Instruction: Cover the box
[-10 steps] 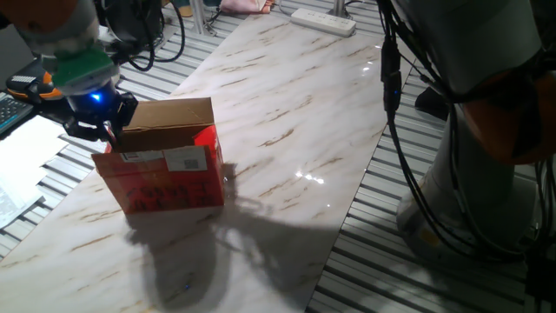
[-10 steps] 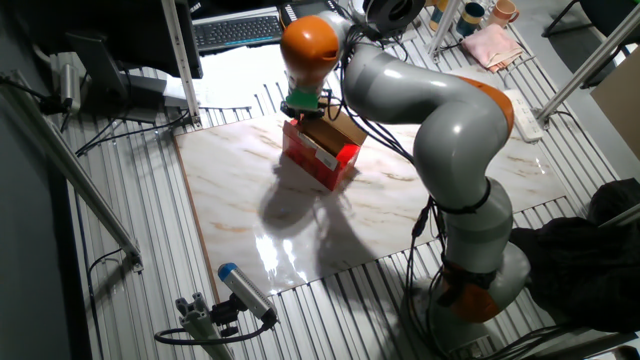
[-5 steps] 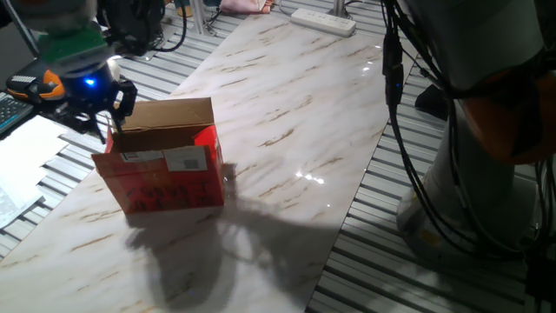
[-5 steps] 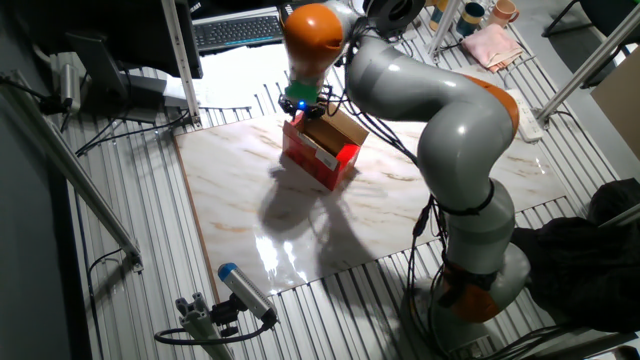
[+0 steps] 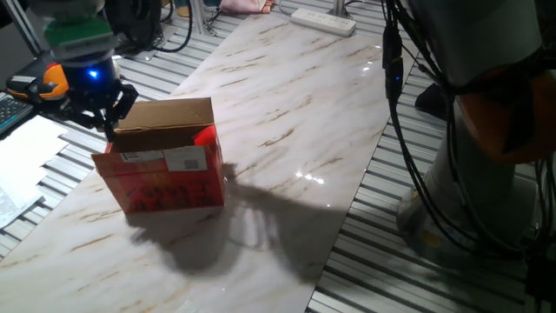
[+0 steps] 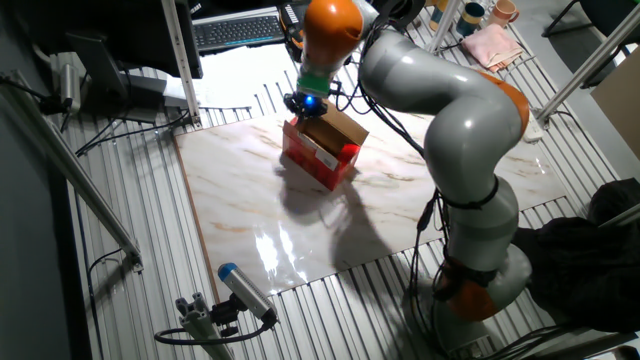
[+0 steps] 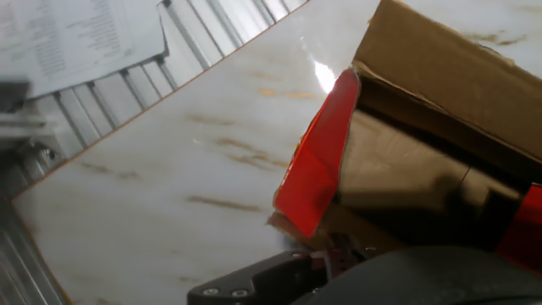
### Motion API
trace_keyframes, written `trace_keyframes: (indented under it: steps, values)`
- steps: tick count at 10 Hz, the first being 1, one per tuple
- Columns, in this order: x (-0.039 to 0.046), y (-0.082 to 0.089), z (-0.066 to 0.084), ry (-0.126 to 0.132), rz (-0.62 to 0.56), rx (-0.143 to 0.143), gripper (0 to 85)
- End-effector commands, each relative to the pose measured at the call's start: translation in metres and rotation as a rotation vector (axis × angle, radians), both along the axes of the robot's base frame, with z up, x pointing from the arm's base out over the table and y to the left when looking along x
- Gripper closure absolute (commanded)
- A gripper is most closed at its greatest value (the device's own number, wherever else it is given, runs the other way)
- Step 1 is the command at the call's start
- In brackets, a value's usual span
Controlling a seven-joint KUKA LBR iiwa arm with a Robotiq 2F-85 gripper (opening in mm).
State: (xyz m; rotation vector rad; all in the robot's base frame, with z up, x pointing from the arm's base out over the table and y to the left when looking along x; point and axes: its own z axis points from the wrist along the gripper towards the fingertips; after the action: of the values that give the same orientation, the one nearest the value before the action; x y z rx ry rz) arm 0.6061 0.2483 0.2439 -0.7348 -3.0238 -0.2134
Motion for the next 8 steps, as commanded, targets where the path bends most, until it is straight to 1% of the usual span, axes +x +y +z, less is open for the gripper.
trace_keyframes:
  steps: [1, 2, 3, 4, 5, 6, 7, 8]
  values:
    - [0.0001, -0.0002, 0.0002, 0.013, 0.02, 0.005, 85.0]
    - [0.0001, -0.0002, 0.0002, 0.017, 0.023, 0.01, 85.0]
    - [0.0001, -0.0002, 0.0002, 0.009, 0.034, -0.002, 85.0]
    - [0.0001, -0.0002, 0.0002, -0.008, 0.068, -0.054, 85.0]
    - [0.0001, -0.0002, 0.0002, -0.006, 0.092, -0.057, 85.0]
    - [0.0001, -0.0002, 0.0002, 0.014, 0.053, -0.018, 85.0]
    - [0.0001, -0.0002, 0.0002, 0.032, -0.051, 0.077, 85.0]
    - [0.0001, -0.0002, 0.0002, 0.041, -0.103, 0.089, 68.0]
